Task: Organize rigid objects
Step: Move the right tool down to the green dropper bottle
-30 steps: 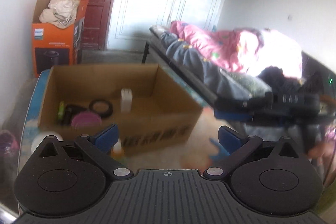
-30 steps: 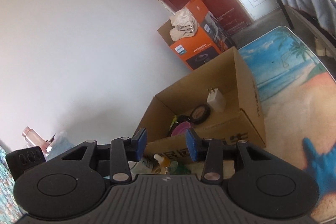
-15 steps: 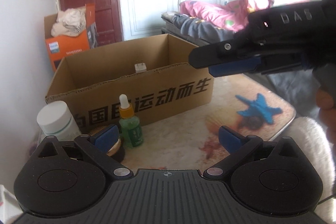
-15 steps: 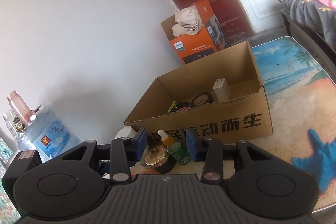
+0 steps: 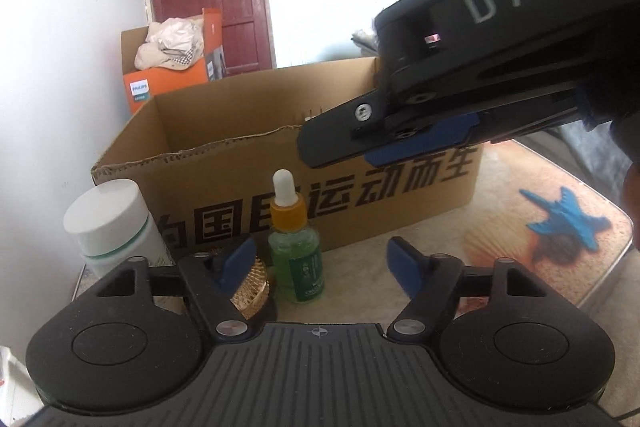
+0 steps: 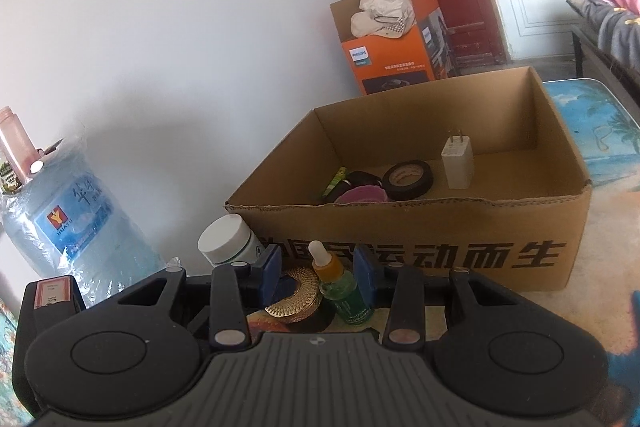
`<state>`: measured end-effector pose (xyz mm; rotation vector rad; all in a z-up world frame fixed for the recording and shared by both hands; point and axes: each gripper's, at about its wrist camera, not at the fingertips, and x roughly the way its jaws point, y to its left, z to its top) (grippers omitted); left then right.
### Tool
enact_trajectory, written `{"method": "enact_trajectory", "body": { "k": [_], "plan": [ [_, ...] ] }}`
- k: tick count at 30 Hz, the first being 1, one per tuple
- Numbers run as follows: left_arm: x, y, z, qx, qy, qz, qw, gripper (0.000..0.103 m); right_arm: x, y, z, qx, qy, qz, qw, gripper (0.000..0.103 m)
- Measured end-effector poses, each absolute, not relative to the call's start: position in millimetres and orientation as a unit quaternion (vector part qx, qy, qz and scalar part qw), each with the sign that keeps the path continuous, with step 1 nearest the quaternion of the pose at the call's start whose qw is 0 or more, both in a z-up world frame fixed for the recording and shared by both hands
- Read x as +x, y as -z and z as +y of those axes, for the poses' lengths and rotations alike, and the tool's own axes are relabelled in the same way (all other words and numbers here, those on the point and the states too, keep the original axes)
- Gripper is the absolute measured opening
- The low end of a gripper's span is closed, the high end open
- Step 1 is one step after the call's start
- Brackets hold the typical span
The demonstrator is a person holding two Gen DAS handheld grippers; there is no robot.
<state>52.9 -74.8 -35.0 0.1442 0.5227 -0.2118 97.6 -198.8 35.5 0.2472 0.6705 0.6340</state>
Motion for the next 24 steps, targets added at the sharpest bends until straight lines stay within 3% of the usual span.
{"method": "enact_trajectory", "body": {
  "k": [2, 10, 16, 24],
  "plan": [
    [57, 37, -73, 0.073, 0.104, 0.259, 0.958, 0.062, 105, -32, -192, 0.116, -0.311, 0.328, 0.885, 0.039],
    [68, 39, -63, 0.054, 0.108, 0.268, 0.956, 0.049, 124, -20, -167, 0.092, -0.321, 0.342, 0.878, 0.031],
    [66, 35, -57, 0.031, 0.119, 0.272, 0.954, 0.045, 126, -20, -170, 0.09, -0.312, 0.346, 0.88, 0.02],
    [54, 31, -57, 0.002, 0.148, 0.276, 0.95, 0.042, 120, -20, -182, 0.094, -0.303, 0.349, 0.882, 0.018]
  ]
}}
